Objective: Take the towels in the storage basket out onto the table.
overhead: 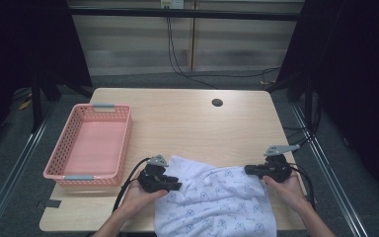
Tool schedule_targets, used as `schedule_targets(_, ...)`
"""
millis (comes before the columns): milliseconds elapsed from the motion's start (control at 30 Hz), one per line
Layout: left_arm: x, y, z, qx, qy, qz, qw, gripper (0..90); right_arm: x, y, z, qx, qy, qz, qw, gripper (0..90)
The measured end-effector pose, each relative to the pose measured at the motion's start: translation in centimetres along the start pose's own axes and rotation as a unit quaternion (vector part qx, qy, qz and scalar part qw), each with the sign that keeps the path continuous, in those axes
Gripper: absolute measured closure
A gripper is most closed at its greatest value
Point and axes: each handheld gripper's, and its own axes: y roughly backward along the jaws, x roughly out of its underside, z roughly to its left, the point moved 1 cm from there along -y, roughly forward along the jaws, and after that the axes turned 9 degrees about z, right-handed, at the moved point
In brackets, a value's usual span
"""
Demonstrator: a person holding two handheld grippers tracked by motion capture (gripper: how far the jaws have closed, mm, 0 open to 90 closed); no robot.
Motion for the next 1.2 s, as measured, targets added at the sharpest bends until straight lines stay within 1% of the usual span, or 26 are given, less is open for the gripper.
schedule_targets(33, 0.3, 0.2, -0.2, 0.0, 0.002, 0.004, 1.0, 72.7, 0.1, 1.4, 0.4, 0.006, 0.009, -0.031, 0.9995, 85.6)
schedule_targets(67, 1.0, 0.6, -0.9, -0.001, 0.005, 0.008, 1.0, 72.8, 0.3, 2.0, 0.7, 0.001, 0.014, -0.036, 0.9992, 85.5)
schedule_targets(133, 1.5, 0.8, -1.2, 0.004, 0.005, 0.006, 1.0, 72.9, 0.6, 2.4, 1.1, 0.001, 0.018, -0.038, 0.9991, 85.5)
schedule_targets(167, 1.8, 0.9, -1.4, 0.006, 0.009, 0.006, 0.9999, 72.7, 1.3, 2.6, 1.6, -0.006, 0.023, -0.031, 0.9993, 85.4)
schedule_targets(200, 2.2, 1.2, -1.7, 0.01, 0.01, 0.009, 0.9999, 71.4, 2.4, 2.4, 2.3, -0.013, 0.032, -0.005, 0.9994, 84.8)
schedule_targets(233, 2.2, 1.2, -1.7, 0.01, 0.01, 0.009, 0.9999, 70.1, 2.4, 2.4, 2.3, -0.013, 0.032, -0.005, 0.9994, 84.8)
schedule_targets(300, 2.4, 1.4, -1.7, 0.007, 0.012, 0.001, 0.9999, 68.8, 3.6, 1.9, 2.9, -0.019, 0.035, 0.021, 0.999, 84.0)
schedule_targets(367, 2.2, 1.7, -1.2, -0.011, 0.024, -0.014, 0.9996, 66.9, 4.5, 1.4, 3.0, -0.016, 0.036, 0.036, 0.9986, 82.1)
schedule_targets(400, 1.8, 2.1, -0.4, -0.017, 0.043, -0.033, 0.9984, 68.2, 4.7, 1.3, 2.9, -0.023, 0.028, 0.044, 0.9984, 76.6)
schedule_targets(433, 1.8, 2.1, -0.4, -0.017, 0.043, -0.033, 0.9984, 69.2, 4.7, 1.3, 2.9, -0.023, 0.028, 0.044, 0.9984, 76.6)
schedule_targets(467, 1.4, 2.3, 0.3, -0.021, 0.052, -0.043, 0.9975, 70.2, 4.1, 1.6, 2.7, -0.023, 0.03, 0.029, 0.9989, 71.3)
schedule_targets(500, 1.4, 2.3, 0.3, -0.021, 0.052, -0.043, 0.9975, 70.2, 4.1, 1.6, 2.7, -0.023, 0.03, 0.029, 0.9989, 71.3)
schedule_targets(567, 1.0, 2.2, 1.0, -0.03, 0.05, -0.046, 0.9973, 70.0, 3.1, 2.1, 2.2, -0.025, 0.019, 0.002, 0.9995, 66.9)
schedule_targets(600, 0.8, 2.2, 1.3, -0.026, 0.06, -0.049, 0.9966, 69.7, 2.8, 2.3, 2.0, -0.022, 0.019, -0.004, 0.9996, 66.7)
schedule_targets(667, 0.4, 2.1, 1.8, -0.026, 0.069, -0.06, 0.9955, 68.3, 2.1, 2.3, 1.4, -0.012, 0.008, -0.02, 0.9997, 63.0)
schedule_targets(733, 0.0, 1.9, 2.3, -0.039, 0.066, -0.055, 0.9955, 66.8, 1.8, 1.9, 0.7, -0.005, -0.003, -0.02, 0.9998, 60.2)
schedule_targets(767, -0.1, 1.8, 2.4, -0.04, 0.072, -0.056, 0.995, 65.5, 1.8, 1.7, 0.4, -0.004, -0.012, -0.019, 0.9997, 58.4)
schedule_targets(833, -0.2, 1.9, 2.7, -0.039, 0.071, -0.059, 0.995, 64.8, 1.9, 1.3, -0.1, 0.006, -0.017, -0.016, 0.9997, 57.4)
schedule_targets(867, -0.2, 1.9, 2.9, -0.048, 0.07, -0.057, 0.9948, 63.1, 2.1, 1.2, -0.6, 0.005, -0.026, -0.012, 0.9996, 56.4)
schedule_targets(933, -0.2, 2.0, 3.0, -0.053, 0.071, -0.056, 0.9945, 62.1, 2.0, 1.4, -0.7, 0.003, -0.031, -0.016, 0.9994, 56.5)
schedule_targets(967, -0.1, 2.1, 3.2, -0.054, 0.075, -0.056, 0.9941, 62.1, 2.0, 1.8, -0.7, 0.004, -0.027, -0.021, 0.9994, 56.5)
schedule_targets(1033, 0.0, 2.1, 3.4, -0.056, 0.078, -0.054, 0.9939, 62.1, 1.8, 2.6, -0.6, 0.01, -0.028, -0.04, 0.9988, 56.6)
schedule_targets(1067, -0.1, 2.1, 3.4, -0.06, 0.076, -0.054, 0.9938, 61.9, 1.7, 3.0, -0.6, 0.015, -0.026, -0.044, 0.9986, 56.6)
schedule_targets(1133, -0.2, 2.2, 3.4, -0.057, 0.079, -0.06, 0.9934, 61.9, 1.5, 3.3, -0.7, 0.019, -0.031, -0.053, 0.9979, 56.5)
schedule_targets(1167, -0.2, 2.3, 3.4, -0.062, 0.077, -0.06, 0.9933, 61.8, 1.4, 3.3, -0.7, 0.02, -0.03, -0.05, 0.9981, 56.3)
schedule_targets(1200, -0.2, 2.2, 3.4, -0.06, 0.074, -0.057, 0.9938, 61.6, 1.4, 2.6, -0.7, 0.023, -0.031, -0.039, 0.9985, 53.7)
